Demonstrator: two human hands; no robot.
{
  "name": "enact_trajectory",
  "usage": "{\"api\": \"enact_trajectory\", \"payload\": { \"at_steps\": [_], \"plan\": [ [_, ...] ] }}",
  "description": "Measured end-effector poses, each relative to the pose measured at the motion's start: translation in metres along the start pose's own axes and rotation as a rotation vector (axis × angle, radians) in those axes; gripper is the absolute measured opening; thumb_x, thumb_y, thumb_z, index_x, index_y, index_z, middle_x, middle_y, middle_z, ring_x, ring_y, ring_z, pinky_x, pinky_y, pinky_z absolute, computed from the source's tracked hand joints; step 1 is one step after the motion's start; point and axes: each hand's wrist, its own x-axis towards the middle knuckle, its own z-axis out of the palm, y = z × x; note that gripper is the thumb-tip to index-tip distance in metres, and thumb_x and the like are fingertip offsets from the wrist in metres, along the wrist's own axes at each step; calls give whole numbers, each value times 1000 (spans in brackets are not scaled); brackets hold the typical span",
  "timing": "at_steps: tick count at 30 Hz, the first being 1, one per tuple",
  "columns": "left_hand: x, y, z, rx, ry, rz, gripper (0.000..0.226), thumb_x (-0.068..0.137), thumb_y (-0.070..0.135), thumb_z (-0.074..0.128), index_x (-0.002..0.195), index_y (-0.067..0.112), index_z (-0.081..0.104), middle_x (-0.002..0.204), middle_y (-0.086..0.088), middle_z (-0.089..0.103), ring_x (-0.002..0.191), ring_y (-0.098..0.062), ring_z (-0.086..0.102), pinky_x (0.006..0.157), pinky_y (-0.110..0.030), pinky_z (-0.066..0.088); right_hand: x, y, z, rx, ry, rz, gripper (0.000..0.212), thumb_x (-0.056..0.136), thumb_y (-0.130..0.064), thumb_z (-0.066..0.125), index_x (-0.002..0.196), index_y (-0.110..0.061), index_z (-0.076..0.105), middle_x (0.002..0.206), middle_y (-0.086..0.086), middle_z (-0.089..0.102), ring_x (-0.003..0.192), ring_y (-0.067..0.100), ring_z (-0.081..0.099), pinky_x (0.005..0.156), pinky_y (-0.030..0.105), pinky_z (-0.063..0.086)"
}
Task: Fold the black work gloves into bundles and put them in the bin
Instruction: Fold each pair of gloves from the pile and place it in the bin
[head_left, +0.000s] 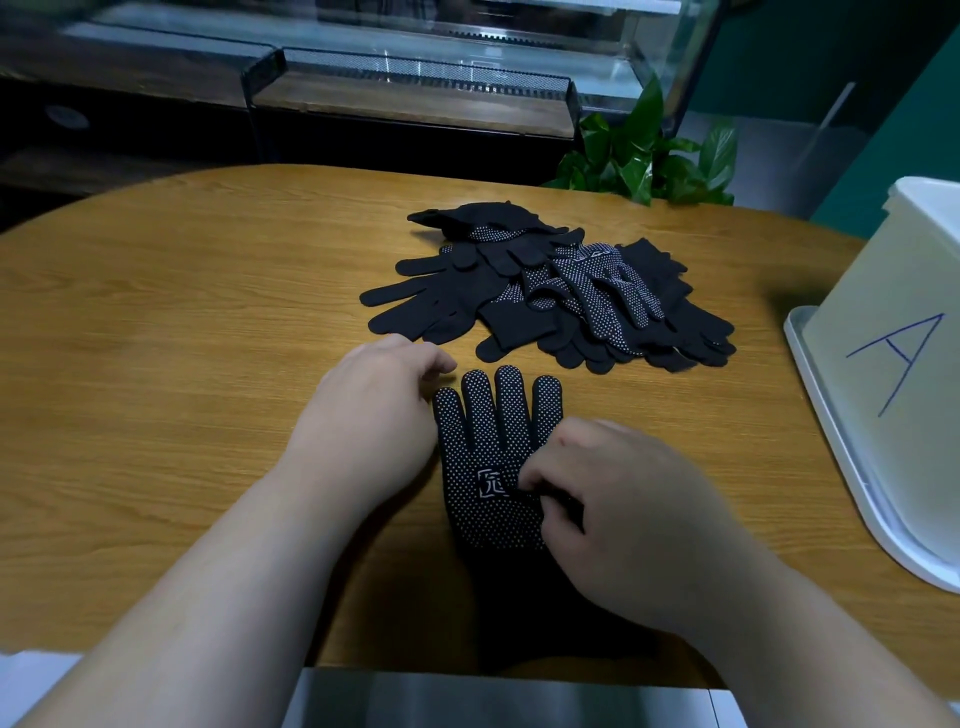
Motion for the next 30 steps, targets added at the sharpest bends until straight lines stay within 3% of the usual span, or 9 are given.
{"api": "enact_trajectory", "payload": {
  "at_steps": [4,12,16,19,23,27,30],
  "plan": [
    [8,-4,5,-11,33,12,47,87,1,47,119,29,67,115,6,60,110,-21,55,92,-37,46,6,-3,0,9,4,-16,23,85,-29,46,99,-35,63,90,-18,52,86,8,49,67,33,52],
    [13,-7,11,2,29,41,43,91,4,46,117,31,67,111,6,60,105,-18,58,91,-38,49,8,0,3,38,6,-8,31,88,-34,44,109,-39,66,94,-22,54,90,3,46,73,25,47],
    [17,-4,12,47,10,58,41,93,8,47,119,32,67,113,5,59,106,-19,57,89,-32,47,10,6,-3,170,163,87,15,92,-30,60,101,-34,71,88,-26,57,90,-1,49,72,9,39],
    [20,-2,11,36,0,54,36,95,13,48,120,31,66,115,5,57,107,-20,55,89,-34,47,23,16,-11,331,282,275,8,89,-26,67,92,-31,73,87,-22,62,86,1,53,71,7,37],
    [28,0,7,70,-62,36,26,97,22,52,117,32,64,116,6,55,107,-20,55,86,-31,45,54,32,-22,279,103,487,9,88,-37,68,95,-31,68,85,-16,66,80,4,59,69,25,44],
    [33,4,8,82,-108,34,10,96,27,57,101,33,64,108,6,54,101,-19,54,80,-29,41,82,32,-29,118,-110,495,19,86,-43,69,97,-28,66,90,-10,67,87,15,63,78,29,51],
    [36,2,9,101,-122,21,11,94,33,62,104,30,62,106,5,55,99,-19,54,80,-30,41,94,28,-32,57,-226,464,19,87,-40,71,92,-21,70,86,0,72,83,19,65,71,29,51]
  ]
}}
